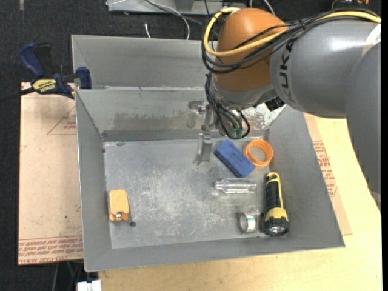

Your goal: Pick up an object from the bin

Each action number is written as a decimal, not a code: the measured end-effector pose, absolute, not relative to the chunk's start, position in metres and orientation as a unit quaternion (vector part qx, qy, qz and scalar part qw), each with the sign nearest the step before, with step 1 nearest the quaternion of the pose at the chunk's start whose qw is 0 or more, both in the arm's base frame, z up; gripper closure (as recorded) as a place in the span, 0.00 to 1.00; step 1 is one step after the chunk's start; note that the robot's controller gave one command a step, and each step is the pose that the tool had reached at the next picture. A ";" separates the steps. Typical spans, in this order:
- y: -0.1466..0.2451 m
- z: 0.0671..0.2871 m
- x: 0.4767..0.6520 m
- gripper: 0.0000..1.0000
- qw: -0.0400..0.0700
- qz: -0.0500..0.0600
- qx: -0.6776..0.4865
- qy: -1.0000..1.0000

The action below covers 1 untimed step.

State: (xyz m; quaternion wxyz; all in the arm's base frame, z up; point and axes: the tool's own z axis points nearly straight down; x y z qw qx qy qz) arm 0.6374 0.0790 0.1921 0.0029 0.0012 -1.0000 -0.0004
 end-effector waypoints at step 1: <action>0.078 0.197 0.639 0.00 -0.001 -0.001 0.000 -1.000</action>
Offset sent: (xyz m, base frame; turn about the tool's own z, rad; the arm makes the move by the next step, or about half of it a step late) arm -0.0237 -0.0959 -0.1221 -0.0320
